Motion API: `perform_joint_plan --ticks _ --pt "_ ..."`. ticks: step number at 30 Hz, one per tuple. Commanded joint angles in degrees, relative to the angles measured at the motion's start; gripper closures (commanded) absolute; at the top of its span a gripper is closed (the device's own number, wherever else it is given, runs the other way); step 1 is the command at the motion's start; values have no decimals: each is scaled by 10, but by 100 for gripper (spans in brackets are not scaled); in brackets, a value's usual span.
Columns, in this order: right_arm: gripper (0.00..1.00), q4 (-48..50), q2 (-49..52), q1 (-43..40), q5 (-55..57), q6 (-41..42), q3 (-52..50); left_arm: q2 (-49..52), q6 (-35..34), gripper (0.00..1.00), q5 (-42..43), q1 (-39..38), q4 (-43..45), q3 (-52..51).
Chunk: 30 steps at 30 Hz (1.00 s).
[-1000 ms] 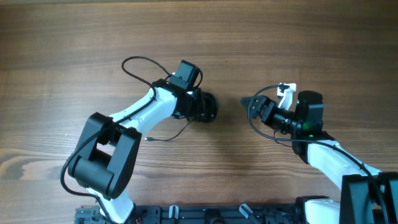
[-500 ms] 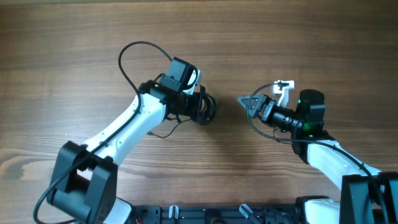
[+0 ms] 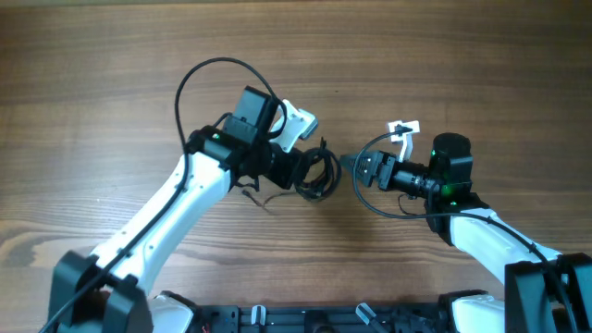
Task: Untangle cables
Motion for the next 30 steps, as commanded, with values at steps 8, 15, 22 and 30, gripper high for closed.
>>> perform_joint_plan --ticks 8,15,22,30 --pt "33 3 4 2 -16 -15 3 -24 90 96 277 84 -50 -2" --pt "33 7 4 2 -94 -16 3 -24 91 96 352 86 -33 -2" --pt "32 26 4 -4 -125 -31 3 -24 87 96 299 86 -42 -2" --pt "7 92 4 -50 -231 -27 3 -24 87 96 205 86 -73 -2"
